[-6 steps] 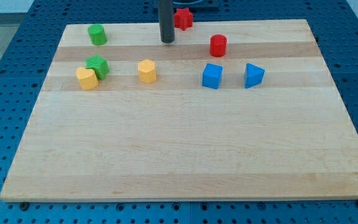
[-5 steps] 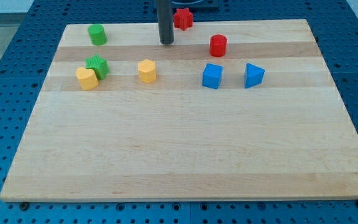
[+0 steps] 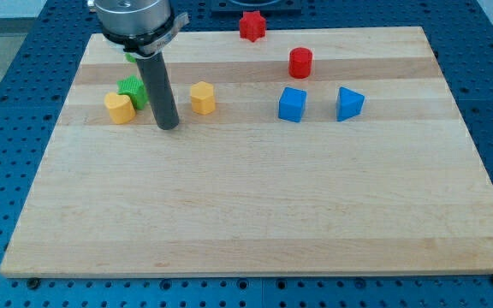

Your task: Push the yellow hexagon towards the red star

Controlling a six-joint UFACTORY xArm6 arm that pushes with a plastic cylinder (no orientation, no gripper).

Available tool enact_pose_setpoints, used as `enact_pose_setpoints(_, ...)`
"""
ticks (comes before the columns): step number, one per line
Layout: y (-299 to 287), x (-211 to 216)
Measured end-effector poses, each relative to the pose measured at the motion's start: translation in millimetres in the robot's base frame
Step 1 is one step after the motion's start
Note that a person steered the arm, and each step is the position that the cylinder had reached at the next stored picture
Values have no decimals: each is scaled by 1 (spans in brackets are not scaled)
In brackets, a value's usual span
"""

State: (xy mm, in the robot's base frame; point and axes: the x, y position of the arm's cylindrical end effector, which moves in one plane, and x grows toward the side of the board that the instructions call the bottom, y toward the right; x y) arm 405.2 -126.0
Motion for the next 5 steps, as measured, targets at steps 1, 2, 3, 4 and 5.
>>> enact_pose_setpoints(1, 6, -9)
enact_pose_setpoints(2, 6, -23)
enact_pose_setpoints(3, 9, -45)
enact_pose_setpoints(4, 28, -36)
enact_pose_setpoints(5, 31, -17)
